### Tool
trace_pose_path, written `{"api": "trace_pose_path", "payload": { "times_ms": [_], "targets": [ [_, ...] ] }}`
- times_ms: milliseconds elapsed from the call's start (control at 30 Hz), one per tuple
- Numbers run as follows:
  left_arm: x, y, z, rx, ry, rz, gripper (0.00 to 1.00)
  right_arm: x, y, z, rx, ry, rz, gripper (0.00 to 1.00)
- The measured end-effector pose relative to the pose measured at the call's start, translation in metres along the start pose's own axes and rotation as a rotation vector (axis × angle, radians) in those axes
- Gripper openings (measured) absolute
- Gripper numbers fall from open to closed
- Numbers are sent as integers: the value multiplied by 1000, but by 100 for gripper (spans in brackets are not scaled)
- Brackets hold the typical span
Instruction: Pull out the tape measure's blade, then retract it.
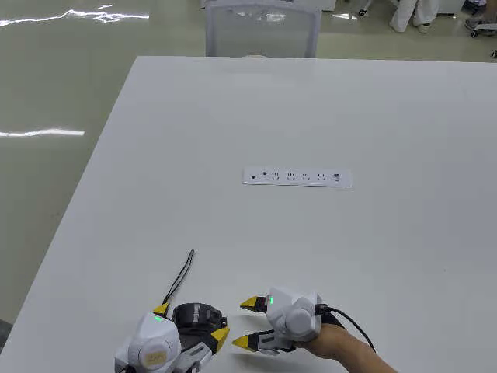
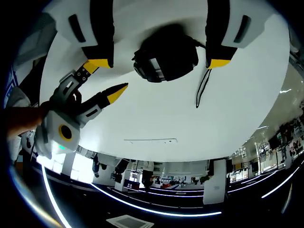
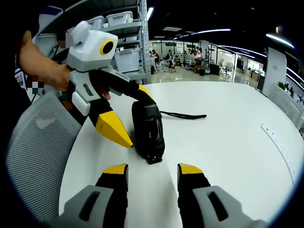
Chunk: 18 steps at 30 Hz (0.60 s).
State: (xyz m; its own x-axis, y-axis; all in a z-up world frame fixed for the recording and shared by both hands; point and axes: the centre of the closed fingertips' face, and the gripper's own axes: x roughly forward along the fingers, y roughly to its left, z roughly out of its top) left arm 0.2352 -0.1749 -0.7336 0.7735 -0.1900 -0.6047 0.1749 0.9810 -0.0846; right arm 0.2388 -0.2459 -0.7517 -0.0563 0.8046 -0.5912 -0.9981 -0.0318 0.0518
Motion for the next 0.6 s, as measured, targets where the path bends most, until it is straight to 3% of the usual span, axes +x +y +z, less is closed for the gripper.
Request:
{"api": "trace_pose_path", "payload": {
  "times_ms": [400, 600],
  "targets": [
    [-9, 0, -8, 77, 32, -70, 81, -18, 4, 2, 48, -20, -60, 49],
    [-14, 4, -6, 95, 34, -91, 87, -29, 8, 6, 77, -34, -94, 54]
  ]
}}
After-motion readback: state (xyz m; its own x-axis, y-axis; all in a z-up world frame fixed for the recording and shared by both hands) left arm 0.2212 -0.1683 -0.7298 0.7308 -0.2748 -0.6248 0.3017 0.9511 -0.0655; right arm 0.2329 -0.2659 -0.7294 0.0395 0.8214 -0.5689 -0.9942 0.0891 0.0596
